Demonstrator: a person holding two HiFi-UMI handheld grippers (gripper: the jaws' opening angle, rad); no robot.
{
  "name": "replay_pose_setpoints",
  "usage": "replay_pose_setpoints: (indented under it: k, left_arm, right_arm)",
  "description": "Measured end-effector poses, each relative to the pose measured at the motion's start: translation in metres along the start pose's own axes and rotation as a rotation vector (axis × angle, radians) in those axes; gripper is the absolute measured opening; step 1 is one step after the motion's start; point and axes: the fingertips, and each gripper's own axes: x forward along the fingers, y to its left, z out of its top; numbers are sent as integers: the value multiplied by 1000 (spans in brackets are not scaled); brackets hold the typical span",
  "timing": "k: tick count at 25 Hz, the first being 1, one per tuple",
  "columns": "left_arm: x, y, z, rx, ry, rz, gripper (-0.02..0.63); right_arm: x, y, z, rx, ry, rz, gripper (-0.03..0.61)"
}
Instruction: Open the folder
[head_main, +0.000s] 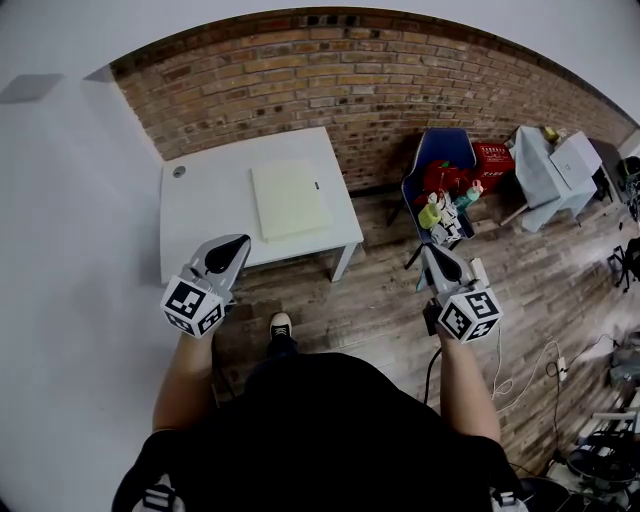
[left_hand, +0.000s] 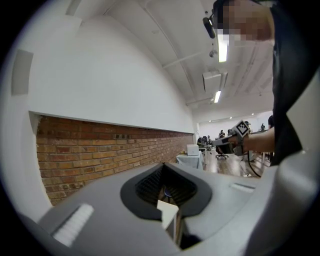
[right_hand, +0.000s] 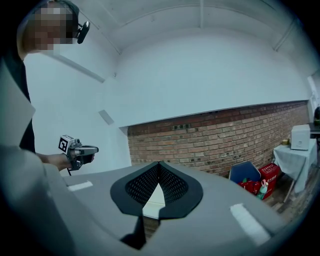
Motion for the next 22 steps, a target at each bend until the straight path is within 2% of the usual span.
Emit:
replay_pose_setpoints:
  k: [4, 8, 22]
  left_arm:
    - [18, 26, 1, -6, 0, 0, 0]
    - [28, 53, 8, 1, -43, 24, 0]
    - [66, 153, -14, -50, 8, -36, 0]
  right_arm:
    - [26, -8, 5, 10, 3, -7, 3]
    - [49, -10, 3, 18, 17, -13, 3]
    - [162, -1, 17, 13, 55, -16, 3]
